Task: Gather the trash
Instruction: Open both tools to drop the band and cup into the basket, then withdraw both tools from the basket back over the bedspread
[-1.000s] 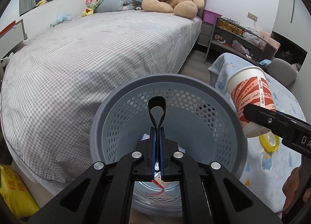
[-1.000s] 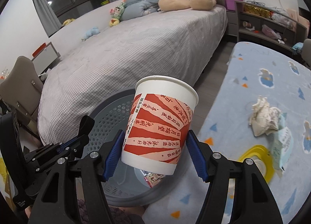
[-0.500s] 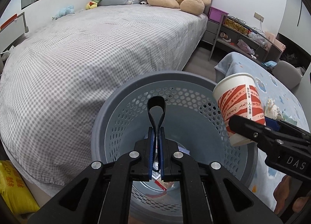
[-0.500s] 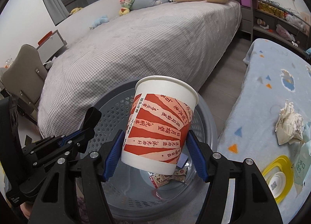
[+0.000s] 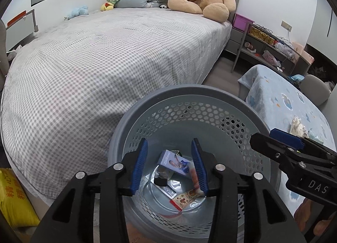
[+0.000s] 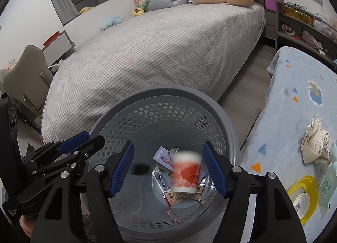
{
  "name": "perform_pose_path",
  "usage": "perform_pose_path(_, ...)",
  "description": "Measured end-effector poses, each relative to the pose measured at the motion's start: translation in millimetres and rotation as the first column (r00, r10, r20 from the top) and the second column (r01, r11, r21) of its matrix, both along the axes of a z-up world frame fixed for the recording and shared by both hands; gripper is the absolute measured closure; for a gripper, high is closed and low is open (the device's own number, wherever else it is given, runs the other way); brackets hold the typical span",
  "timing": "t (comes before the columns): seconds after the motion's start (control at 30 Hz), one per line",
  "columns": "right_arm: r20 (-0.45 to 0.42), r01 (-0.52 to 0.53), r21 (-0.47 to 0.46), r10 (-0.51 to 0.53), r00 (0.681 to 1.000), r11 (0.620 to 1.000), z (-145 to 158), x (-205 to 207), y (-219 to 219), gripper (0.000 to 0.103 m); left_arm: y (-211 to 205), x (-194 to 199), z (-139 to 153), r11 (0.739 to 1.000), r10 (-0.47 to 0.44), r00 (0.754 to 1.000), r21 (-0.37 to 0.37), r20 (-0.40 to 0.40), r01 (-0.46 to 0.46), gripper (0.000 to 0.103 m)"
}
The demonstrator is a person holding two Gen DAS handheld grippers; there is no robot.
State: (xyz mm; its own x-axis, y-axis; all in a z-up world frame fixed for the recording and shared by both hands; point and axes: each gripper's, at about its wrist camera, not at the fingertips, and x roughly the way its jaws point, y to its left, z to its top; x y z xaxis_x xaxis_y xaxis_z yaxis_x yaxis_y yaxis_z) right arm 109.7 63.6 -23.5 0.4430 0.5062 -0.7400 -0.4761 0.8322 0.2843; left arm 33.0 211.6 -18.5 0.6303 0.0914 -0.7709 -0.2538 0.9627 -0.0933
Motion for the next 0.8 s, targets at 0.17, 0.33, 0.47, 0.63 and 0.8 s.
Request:
perform_pose_path(0.17, -0.006, 0.004, 0.0, -0.004, 1.0, 1.0, -2.2, -1.3, -0.3, 0.037, 0.8, -3.1, 2.6, 1.0, 0.016, 1.0, 0.01, 0.009, -0.016, 0.054)
perform_pose_path(0.33, -0.008, 0.008, 0.004, -0.008, 1.0, 1.0, -2.9, -2.6, -1.1, 0.036, 0.1, -3.5, 4.1, 1.0, 0.021, 1.0, 0.016, 0.012, -0.021, 0.051)
perform_pose_path(0.47, -0.004, 0.013, 0.006, -0.013, 1.0, 1.0, -2.1, -3.7, -1.8, 0.033, -1.8, -4.6, 5.4, 0.999, 0.022, 1.0, 0.026, 0.014, -0.022, 0.047)
perform_pose_path(0.63, -0.008, 0.014, 0.008, -0.014, 1.0, 1.0, -2.0, -5.4, -3.8, 0.032, -2.4, -5.5, 6.5, 0.999, 0.03, 0.999, 0.034, 0.019, -0.03, 0.044)
perform_pose_path(0.8, -0.007, 0.025, 0.015, -0.025, 1.0, 1.0, -0.7, -9.3, -10.1, 0.031, -3.3, -5.6, 6.8, 0.999, 0.03, 0.999, 0.029, 0.02, -0.031, 0.041)
